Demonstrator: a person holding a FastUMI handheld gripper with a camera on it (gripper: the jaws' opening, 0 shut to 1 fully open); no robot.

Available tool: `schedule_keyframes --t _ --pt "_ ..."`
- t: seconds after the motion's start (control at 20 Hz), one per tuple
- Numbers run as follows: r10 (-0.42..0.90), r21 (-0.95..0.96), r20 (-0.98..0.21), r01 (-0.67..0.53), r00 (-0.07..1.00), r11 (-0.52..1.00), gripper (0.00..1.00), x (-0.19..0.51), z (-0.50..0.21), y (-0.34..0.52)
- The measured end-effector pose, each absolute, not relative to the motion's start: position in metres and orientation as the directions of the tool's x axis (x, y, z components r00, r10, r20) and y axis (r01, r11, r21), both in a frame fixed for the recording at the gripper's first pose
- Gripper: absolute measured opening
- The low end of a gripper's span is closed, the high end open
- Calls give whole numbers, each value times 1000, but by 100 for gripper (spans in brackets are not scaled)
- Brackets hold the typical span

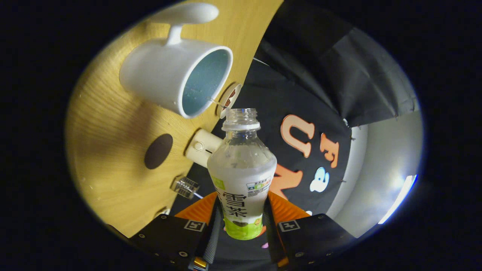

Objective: Take the bottle from table, then pour the juice into the cup, finally place the bottle on the coaster

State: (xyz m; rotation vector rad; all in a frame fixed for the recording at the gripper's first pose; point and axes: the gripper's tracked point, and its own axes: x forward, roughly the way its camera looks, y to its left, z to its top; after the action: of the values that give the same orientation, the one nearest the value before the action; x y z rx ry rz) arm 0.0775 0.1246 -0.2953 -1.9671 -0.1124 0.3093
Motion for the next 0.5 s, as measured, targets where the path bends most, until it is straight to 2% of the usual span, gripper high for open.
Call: schedule_keyframes --t 0.15,0.35,0.5 --pt "177 -944 -263 -215 949 -248 56 76 -320 121" --pt "157 -941 -333 -338 930 0 56 75 -346 118" --pt "160 -919 -351 -372 923 132 56 77 -350 122"
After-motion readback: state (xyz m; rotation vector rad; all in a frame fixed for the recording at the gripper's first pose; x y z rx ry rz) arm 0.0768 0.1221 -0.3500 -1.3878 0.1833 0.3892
